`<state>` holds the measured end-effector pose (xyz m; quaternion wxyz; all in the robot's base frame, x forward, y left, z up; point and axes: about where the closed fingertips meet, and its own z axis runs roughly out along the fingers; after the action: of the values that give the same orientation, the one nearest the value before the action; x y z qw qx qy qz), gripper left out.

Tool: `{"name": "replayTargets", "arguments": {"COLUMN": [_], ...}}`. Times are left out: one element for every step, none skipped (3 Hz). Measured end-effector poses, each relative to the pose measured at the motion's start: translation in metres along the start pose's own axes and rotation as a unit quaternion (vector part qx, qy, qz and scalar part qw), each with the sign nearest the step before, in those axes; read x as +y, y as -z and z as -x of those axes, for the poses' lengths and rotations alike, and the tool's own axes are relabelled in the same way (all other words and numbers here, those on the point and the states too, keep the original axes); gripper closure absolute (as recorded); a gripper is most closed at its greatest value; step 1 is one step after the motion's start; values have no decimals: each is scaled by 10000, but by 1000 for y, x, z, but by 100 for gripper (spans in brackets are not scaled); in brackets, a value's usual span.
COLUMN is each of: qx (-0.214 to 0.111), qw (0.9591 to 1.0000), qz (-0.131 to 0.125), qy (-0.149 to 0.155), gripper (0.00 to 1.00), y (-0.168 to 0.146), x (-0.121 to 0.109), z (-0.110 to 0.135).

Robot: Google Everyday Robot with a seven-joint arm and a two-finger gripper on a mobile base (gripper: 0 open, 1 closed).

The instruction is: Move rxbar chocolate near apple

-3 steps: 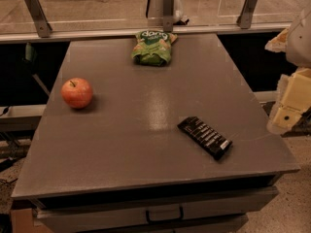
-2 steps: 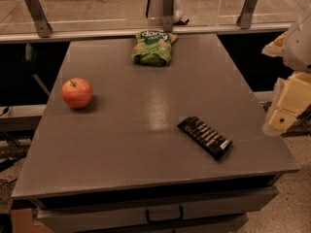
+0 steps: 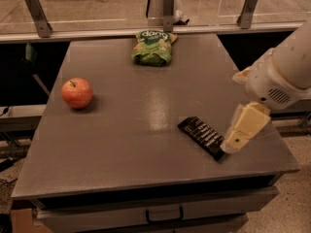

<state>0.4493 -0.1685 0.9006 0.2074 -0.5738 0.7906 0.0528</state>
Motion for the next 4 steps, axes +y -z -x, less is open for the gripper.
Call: {"name": "replayTargets", "arguments": {"qx": [-253,-315,-240,-169], "qw": [9996,9994,9994,9992], "qz": [11,-60,-115,-175], "qy": [-123,-157,-226,-309], "gripper": [0,0,18,41], "y": [-30,-48,-65,-72], "x": [8,17,19,12], "z": [9,8,-3,-13]}}
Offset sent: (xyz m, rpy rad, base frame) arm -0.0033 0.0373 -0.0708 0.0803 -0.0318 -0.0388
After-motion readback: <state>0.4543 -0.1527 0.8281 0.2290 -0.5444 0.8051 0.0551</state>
